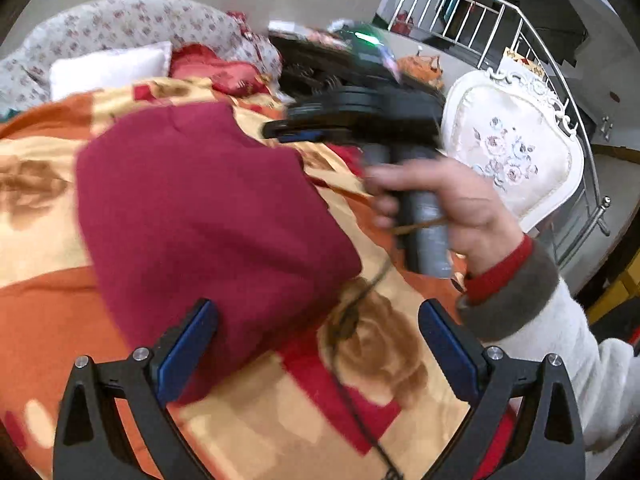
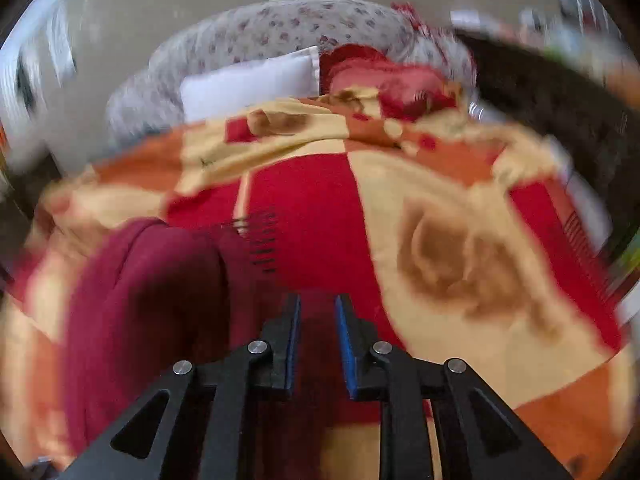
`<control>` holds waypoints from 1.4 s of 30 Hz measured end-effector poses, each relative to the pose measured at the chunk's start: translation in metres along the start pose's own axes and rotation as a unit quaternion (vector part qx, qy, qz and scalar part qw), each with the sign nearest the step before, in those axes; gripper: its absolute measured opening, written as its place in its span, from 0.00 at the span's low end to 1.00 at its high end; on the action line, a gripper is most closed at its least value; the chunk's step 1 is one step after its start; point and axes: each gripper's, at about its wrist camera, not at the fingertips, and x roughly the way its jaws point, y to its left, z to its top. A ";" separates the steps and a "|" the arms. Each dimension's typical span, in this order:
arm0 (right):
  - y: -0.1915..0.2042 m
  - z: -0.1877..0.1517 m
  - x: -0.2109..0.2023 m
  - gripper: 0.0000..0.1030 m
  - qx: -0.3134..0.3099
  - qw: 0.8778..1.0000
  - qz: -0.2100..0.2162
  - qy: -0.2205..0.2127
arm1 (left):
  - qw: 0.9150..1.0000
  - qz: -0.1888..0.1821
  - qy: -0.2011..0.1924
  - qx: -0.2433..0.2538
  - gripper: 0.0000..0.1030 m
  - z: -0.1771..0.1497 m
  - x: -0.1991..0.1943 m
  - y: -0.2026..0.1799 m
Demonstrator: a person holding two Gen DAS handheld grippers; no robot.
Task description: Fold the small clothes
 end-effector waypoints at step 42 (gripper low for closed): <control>0.066 -0.019 -0.046 0.34 -0.072 0.992 0.099 -0.035 | 0.979 0.187 -0.018 -0.079 0.98 0.032 0.028 0.046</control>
